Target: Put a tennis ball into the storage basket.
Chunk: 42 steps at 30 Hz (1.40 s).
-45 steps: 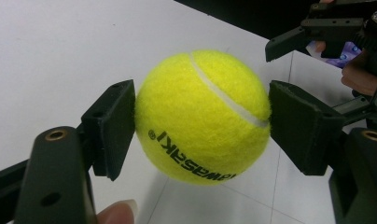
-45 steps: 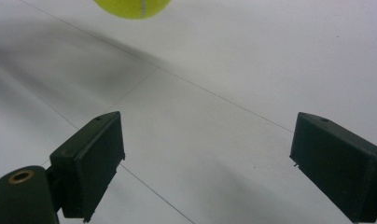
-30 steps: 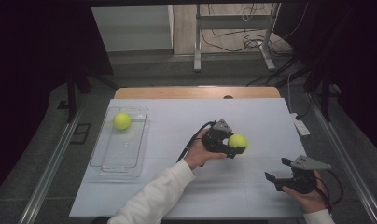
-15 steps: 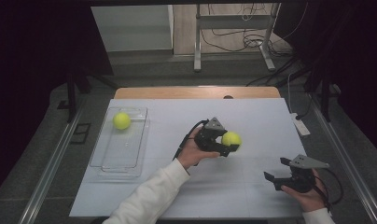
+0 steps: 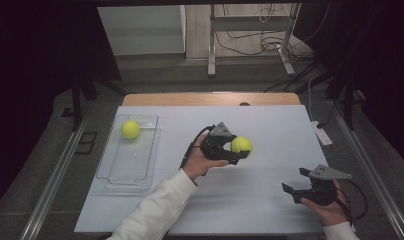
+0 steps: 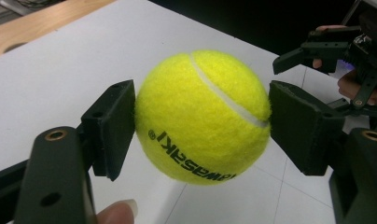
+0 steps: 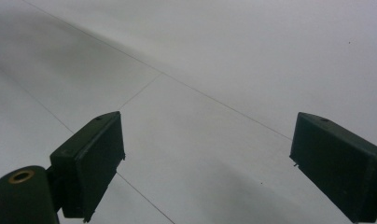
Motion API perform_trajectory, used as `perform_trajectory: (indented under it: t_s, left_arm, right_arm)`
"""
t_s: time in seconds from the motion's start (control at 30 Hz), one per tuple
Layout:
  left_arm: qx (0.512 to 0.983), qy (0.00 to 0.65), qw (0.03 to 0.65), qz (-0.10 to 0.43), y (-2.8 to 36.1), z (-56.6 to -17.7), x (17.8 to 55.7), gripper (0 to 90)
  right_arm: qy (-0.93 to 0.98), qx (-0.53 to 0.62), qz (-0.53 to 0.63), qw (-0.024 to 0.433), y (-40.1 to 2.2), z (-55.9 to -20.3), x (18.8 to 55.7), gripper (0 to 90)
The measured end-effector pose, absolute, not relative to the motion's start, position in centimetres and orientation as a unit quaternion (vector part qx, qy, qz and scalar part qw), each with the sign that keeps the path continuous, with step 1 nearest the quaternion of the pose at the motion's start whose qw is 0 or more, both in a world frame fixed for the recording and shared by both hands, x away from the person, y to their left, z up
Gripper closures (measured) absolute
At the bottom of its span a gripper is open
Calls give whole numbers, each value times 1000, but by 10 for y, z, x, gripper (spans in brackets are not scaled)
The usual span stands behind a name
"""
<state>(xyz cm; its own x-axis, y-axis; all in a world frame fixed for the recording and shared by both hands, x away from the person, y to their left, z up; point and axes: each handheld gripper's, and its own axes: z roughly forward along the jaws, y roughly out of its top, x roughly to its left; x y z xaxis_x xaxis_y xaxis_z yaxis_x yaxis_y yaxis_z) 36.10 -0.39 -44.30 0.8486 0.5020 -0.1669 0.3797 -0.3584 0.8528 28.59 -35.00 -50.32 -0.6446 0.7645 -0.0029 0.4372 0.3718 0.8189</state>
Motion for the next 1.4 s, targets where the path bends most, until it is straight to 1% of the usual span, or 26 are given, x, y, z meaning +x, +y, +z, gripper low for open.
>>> perform_trajectory:
  t_s: [1.4]
  left_arm:
    - [795,305,515,105,45,-423,358,270]
  right_arm:
    - [804,365,426,197,-344,-502,292,105]
